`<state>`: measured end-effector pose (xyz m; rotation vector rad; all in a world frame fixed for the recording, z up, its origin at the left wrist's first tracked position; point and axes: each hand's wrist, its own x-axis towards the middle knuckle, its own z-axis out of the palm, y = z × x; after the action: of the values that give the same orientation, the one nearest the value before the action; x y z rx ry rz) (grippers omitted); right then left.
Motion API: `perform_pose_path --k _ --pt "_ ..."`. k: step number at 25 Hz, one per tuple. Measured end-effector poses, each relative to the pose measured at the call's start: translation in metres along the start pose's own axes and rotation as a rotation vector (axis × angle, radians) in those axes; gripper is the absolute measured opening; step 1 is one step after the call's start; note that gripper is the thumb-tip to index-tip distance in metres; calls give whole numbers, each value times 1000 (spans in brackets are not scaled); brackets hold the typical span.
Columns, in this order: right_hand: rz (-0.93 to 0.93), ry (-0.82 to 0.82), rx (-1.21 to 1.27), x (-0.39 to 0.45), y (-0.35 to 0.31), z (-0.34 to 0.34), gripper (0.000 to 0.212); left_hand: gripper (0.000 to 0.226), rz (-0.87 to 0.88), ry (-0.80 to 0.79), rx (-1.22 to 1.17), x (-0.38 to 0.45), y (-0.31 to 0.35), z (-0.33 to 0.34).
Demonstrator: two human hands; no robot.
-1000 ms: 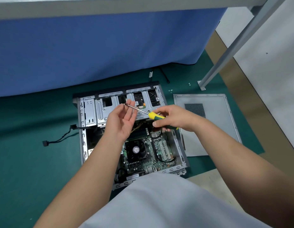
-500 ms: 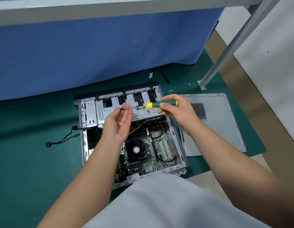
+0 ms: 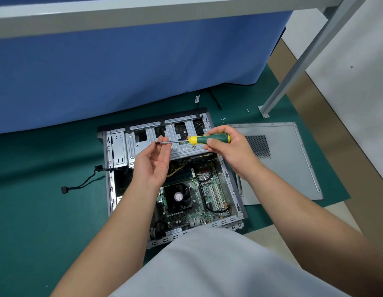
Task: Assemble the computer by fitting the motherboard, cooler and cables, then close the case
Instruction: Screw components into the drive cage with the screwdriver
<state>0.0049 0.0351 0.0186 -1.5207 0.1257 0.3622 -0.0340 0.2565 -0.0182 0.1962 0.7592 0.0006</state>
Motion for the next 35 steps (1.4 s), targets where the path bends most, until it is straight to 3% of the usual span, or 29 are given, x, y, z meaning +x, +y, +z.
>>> perform_pose_path --k 5,10,12,14,19,24,27,31,33,35 --pt "-25 -15 -102 -3 -5 -1 19 26 -12 -6 -14 3 0 0" --pt "-120 -42 -452 -4 -10 -2 26 26 -39 1 20 6 1 0" --pt "-103 -39 -378 -1 -9 0 33 25 -55 -14 18 7 0 1" --pt "-39 -19 -151 1 -9 2 33 24 -59 -28 34 9 -1 3" --pt "53 167 298 5 -8 -2 28 23 -81 -63 159 14 -13 10" --pt "6 226 223 18 -23 -22 21 29 -73 -85 359 20 -19 8" --pt "-121 212 -24 36 -47 -44 20 25 137 -80 764 26 -15 16" --pt "-256 192 -413 56 -77 -67 19 21 576 -206 1699 35 -12 22" --pt "-310 154 -580 62 -88 -72 21 42 604 -279 2079 45 -15 15" --pt "-350 115 -744 66 -98 -74 23 59 582 -303 2289 50 -17 5"
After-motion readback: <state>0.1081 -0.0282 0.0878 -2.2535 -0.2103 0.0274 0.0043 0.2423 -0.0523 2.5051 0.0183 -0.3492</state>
